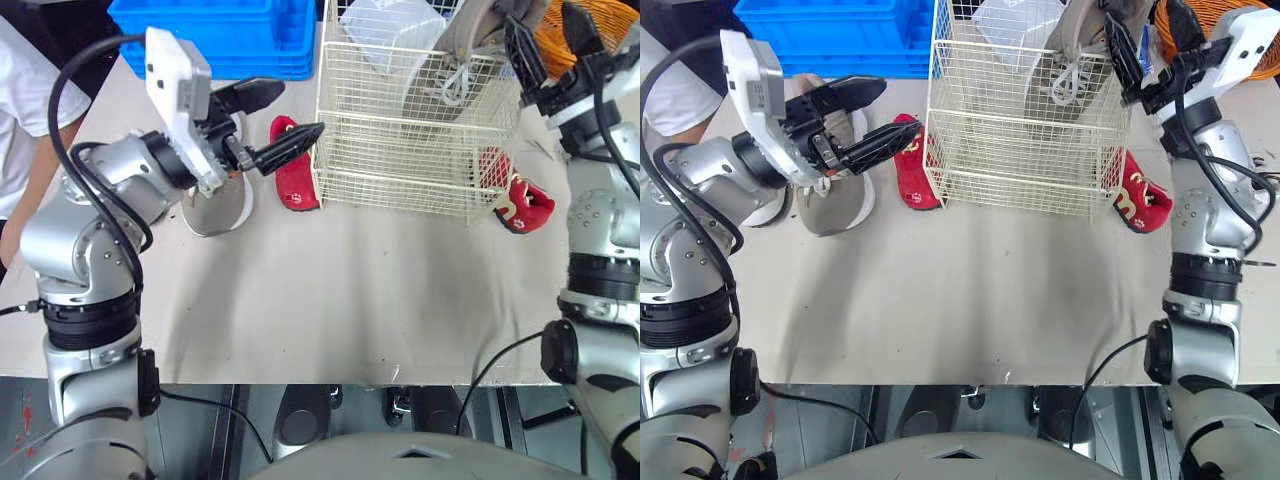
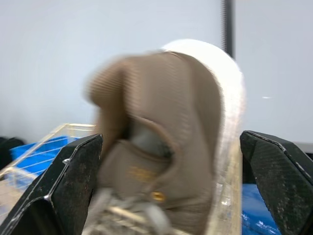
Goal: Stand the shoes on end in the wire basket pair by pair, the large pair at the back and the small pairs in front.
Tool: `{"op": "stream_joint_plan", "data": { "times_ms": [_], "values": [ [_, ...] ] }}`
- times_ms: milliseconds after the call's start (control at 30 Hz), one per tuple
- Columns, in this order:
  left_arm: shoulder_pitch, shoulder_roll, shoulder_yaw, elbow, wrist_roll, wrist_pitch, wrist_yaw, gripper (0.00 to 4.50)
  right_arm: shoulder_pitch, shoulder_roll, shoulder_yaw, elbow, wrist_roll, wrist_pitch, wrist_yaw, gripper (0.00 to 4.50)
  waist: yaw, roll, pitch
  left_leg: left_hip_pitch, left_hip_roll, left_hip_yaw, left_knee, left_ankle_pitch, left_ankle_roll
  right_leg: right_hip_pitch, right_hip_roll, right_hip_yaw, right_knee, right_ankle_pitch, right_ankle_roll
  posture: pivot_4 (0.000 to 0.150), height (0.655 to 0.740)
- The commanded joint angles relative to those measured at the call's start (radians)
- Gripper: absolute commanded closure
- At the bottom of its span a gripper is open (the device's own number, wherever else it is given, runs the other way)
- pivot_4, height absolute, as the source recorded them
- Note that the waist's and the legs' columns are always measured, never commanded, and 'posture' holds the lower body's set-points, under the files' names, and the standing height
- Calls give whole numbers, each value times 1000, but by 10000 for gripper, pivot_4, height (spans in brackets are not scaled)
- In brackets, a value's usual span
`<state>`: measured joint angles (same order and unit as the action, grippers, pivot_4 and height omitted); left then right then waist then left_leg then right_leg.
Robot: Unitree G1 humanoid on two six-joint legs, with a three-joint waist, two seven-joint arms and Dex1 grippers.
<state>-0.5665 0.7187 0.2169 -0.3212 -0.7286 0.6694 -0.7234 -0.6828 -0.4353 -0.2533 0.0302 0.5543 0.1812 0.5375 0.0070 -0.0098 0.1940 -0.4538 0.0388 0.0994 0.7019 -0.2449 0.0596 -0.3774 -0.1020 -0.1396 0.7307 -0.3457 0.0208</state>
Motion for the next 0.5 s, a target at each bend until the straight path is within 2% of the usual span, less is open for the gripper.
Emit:
{"op": "stream_joint_plan", "data": {
  "times_ms": [33, 133, 267, 500],
  "values": [
    [2, 22, 94, 47, 10, -42, 12, 0, 75, -93, 18, -207, 105, 146, 107, 594, 6, 0, 0, 0, 0, 0, 0, 0, 0, 0, 0, 0, 0, 0, 0, 1500, 6860],
    [-13, 18, 126, 130, 49, -71, 54, 0, 145, -161, 32, -341, 196, 244, 183, 594, 6, 0, 0, 0, 0, 0, 0, 0, 0, 0, 0, 0, 0, 0, 0, 1500, 6860],
    [-57, 30, 149, 287, 121, -86, 138, 0, 235, -231, 70, -484, 232, 315, 238, 594, 7, 0, 0, 1, 0, 0, 1, 0, 0, 1, 0, 0, 0, 0, 0, 1500, 6860],
    [-170, 59, 118, 574, 284, -72, 277, 0, 313, -215, 136, -595, 220, 348, 213, 594, 8, -2, -1, 1, 0, 0, 1, 0, 0, 1, 0, 0, 0, 0, 0, 1500, 6860]
  ]
}}
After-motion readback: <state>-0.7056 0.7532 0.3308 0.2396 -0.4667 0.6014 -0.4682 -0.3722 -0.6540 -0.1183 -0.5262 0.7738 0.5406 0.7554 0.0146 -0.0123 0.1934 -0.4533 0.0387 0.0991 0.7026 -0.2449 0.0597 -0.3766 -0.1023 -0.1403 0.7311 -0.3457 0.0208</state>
